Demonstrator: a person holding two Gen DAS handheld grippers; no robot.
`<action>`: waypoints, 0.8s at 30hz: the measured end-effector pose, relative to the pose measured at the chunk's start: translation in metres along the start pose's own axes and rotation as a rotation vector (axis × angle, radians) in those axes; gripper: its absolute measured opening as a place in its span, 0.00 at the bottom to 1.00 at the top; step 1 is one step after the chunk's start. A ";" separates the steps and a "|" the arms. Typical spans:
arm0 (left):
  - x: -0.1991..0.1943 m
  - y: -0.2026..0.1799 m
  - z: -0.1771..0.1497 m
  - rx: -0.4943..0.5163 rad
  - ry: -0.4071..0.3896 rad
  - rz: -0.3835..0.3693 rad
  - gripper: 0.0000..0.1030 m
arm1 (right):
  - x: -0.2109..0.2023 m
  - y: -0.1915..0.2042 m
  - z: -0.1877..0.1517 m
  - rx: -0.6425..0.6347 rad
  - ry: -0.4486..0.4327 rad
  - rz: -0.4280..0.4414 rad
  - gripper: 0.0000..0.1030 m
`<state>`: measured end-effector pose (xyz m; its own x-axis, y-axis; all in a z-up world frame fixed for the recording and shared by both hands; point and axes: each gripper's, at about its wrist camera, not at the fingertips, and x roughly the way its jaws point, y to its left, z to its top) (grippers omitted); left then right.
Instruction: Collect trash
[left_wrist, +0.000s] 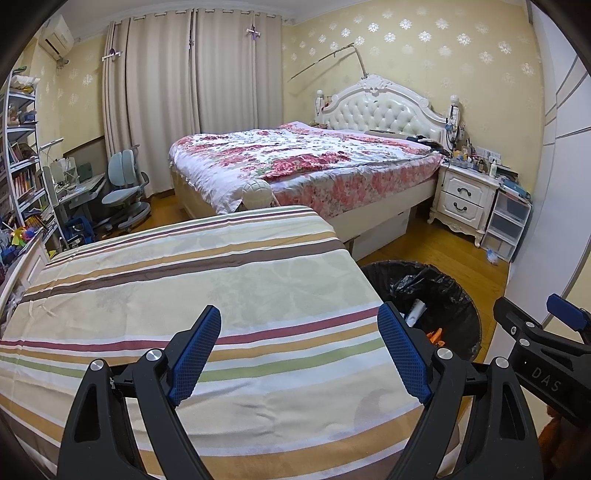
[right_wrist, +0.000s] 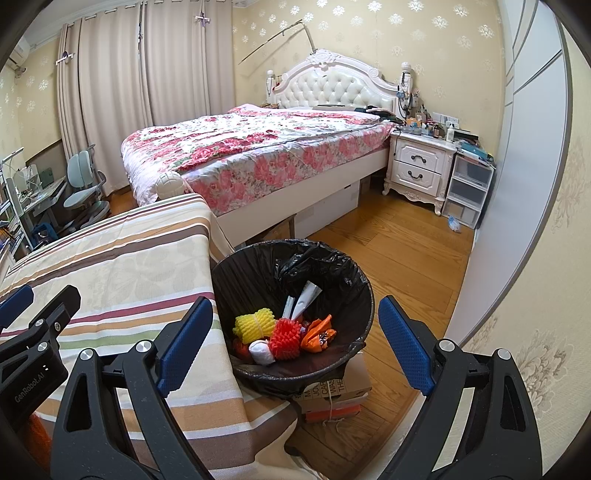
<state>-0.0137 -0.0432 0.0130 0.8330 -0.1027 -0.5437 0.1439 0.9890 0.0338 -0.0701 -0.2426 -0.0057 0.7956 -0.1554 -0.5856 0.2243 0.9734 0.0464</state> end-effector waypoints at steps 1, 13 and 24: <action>0.001 0.002 0.001 0.003 -0.003 -0.001 0.82 | 0.000 0.000 0.000 0.000 0.001 0.000 0.86; -0.008 -0.003 0.003 0.021 -0.038 -0.013 0.82 | 0.000 0.001 0.000 0.000 0.000 0.000 0.86; -0.005 0.005 0.005 0.002 -0.034 -0.027 0.82 | -0.001 0.001 -0.001 -0.003 0.001 0.000 0.86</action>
<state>-0.0146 -0.0383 0.0200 0.8465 -0.1324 -0.5157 0.1674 0.9856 0.0217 -0.0711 -0.2414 -0.0060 0.7952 -0.1555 -0.5860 0.2230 0.9738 0.0442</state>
